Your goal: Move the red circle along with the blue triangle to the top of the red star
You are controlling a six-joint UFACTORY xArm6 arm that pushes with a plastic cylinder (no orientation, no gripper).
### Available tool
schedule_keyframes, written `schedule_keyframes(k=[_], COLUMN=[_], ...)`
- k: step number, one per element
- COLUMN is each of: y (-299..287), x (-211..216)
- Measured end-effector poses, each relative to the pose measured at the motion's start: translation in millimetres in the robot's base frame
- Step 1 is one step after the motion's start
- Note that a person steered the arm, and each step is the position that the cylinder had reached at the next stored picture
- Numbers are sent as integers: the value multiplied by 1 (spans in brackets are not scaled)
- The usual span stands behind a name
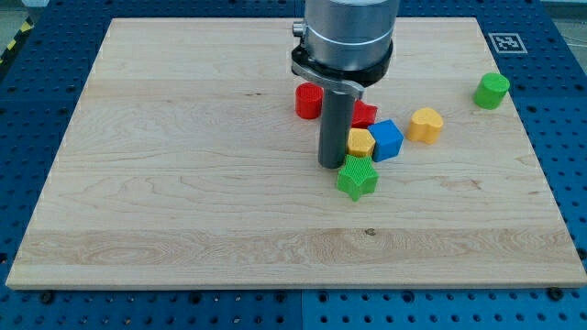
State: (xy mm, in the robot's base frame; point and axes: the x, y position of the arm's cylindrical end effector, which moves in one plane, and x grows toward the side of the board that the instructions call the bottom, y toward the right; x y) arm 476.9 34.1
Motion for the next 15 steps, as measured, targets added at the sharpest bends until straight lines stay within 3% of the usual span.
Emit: schedule_keyframes(k=[2,6,7,9,12,15], y=[-47,-49,-49,-39,40,54], x=[-6,-164,-172,-153,-104,-45])
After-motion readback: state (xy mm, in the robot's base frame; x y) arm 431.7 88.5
